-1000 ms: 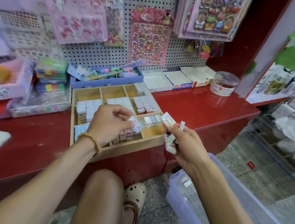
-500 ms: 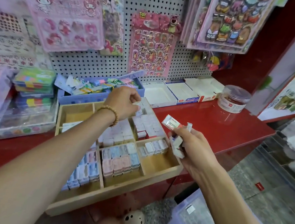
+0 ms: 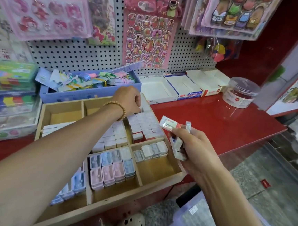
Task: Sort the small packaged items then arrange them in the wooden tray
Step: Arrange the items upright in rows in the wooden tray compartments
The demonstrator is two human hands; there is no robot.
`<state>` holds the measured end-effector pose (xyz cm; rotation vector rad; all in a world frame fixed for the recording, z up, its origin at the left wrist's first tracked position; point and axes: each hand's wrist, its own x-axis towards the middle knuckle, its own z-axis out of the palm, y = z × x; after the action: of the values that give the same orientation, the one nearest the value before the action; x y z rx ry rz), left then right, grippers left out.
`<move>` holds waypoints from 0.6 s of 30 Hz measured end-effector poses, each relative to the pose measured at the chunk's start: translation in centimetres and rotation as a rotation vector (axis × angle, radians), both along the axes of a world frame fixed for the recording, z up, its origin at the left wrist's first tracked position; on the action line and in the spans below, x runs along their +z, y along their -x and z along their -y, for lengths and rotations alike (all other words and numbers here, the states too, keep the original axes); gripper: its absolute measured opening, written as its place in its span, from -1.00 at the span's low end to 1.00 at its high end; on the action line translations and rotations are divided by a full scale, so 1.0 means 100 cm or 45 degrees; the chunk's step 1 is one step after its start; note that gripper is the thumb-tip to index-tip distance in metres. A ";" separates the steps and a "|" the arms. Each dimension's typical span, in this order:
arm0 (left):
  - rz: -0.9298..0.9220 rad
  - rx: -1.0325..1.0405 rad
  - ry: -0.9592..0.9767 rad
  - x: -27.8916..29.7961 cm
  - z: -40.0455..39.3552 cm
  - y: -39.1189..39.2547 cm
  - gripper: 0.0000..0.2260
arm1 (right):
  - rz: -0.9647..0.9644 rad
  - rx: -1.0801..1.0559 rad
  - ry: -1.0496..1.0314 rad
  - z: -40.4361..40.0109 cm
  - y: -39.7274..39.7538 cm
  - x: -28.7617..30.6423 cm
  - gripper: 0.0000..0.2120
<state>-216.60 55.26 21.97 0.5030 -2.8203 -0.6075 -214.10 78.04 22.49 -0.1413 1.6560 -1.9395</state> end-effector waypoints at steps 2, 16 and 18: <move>-0.040 0.019 -0.030 -0.001 0.001 0.000 -0.94 | 0.010 -0.008 -0.009 -0.001 0.000 -0.003 -0.83; -0.155 -0.223 -0.872 0.044 -0.050 -0.072 -0.85 | -0.049 -0.003 0.118 0.001 -0.019 0.007 -0.82; -0.125 -0.337 -0.956 0.047 -0.061 -0.086 -0.89 | -0.026 0.002 0.194 0.000 -0.027 0.011 -0.81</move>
<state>-208.04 61.38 26.65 0.1909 -2.4997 -1.7059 -211.40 78.05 23.55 -0.2219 1.5190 -2.0686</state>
